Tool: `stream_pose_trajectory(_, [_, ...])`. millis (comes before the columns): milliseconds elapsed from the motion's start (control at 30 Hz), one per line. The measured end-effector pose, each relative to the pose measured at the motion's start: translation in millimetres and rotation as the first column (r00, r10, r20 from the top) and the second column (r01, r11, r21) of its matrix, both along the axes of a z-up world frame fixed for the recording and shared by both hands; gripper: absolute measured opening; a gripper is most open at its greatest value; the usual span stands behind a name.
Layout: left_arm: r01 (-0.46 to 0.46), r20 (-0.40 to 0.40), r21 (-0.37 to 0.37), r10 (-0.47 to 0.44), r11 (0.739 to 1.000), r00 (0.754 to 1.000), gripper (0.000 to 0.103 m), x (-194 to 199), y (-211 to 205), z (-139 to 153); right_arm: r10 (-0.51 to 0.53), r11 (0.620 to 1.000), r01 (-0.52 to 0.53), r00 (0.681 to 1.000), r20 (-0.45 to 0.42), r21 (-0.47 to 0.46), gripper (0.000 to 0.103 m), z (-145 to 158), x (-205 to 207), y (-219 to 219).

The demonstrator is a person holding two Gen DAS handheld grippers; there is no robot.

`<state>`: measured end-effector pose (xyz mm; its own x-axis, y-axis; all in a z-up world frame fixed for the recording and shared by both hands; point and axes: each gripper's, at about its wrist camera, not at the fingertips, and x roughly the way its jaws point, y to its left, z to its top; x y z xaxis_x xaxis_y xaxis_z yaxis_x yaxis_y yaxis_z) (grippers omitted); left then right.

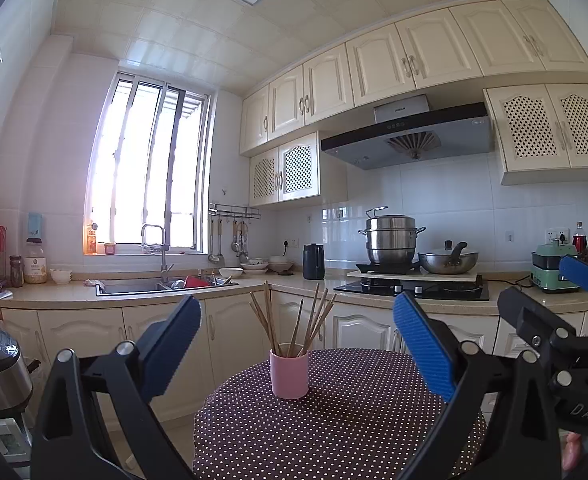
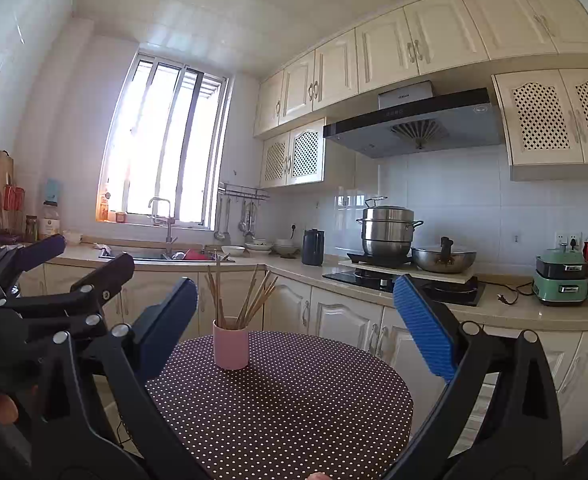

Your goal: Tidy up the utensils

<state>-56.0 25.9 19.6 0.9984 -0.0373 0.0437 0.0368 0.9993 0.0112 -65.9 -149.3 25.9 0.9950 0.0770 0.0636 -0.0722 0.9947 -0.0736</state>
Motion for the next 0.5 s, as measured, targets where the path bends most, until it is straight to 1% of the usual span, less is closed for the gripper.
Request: stream_pose_trajectory(500, [0.0, -0.001, 0.003, 0.0, 1.0, 1.0, 0.095, 0.0, -0.5, -0.6, -0.001, 1.0, 0.001, 1.0, -0.003, 0.0, 0.097, -0.3, 0.6, -0.8])
